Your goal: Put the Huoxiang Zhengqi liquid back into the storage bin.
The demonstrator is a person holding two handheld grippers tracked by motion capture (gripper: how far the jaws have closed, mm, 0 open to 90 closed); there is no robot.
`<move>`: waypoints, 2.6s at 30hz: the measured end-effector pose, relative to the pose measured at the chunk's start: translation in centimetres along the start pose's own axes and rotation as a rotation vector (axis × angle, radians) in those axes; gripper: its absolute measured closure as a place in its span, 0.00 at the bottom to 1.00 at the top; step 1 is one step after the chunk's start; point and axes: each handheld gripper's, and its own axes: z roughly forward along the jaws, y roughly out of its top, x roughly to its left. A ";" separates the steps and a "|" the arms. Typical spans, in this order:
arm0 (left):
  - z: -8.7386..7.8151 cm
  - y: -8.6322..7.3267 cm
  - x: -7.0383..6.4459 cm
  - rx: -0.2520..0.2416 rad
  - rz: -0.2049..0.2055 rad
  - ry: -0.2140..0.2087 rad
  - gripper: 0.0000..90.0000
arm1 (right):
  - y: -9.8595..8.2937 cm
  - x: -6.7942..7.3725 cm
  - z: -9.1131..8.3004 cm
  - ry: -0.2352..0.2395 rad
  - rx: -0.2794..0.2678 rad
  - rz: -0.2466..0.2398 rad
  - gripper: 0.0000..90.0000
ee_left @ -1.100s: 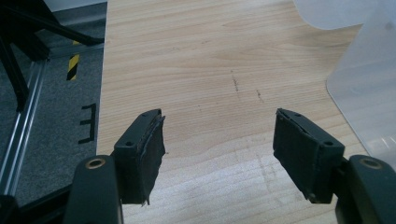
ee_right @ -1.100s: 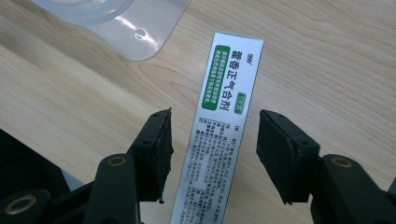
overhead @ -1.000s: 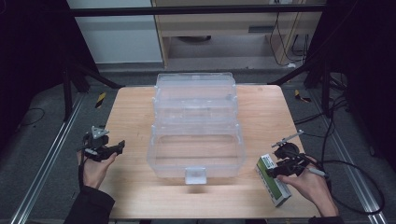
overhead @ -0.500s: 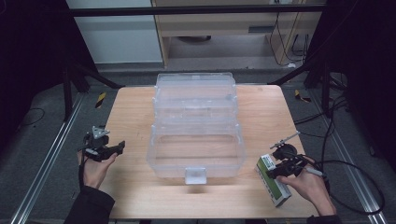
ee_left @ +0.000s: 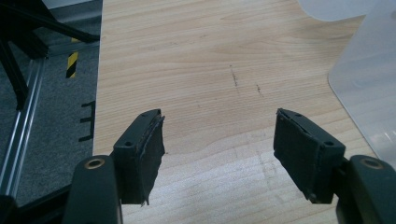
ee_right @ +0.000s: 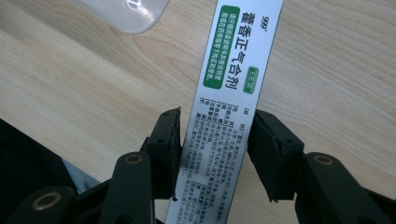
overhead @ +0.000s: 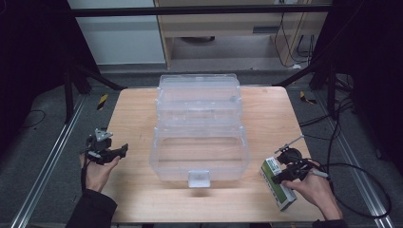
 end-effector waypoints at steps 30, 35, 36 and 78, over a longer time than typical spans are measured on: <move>0.1 0.0 -0.1 0.010 0.008 -0.003 0.36 | 0.4 -0.1 -0.1 -0.021 0.049 -0.019 0.69; 0.1 0.0 -0.2 0.010 0.010 -0.004 0.36 | 0.5 0.0 -0.1 -0.026 0.053 -0.007 0.71; 0.1 0.0 -0.1 0.010 0.009 -0.005 0.36 | 0.5 0.0 -0.1 -0.029 0.055 -0.006 0.71; 0.3 0.0 -0.4 0.016 0.015 -0.008 0.36 | 2.6 -0.9 -8.3 -0.087 -0.333 0.046 0.71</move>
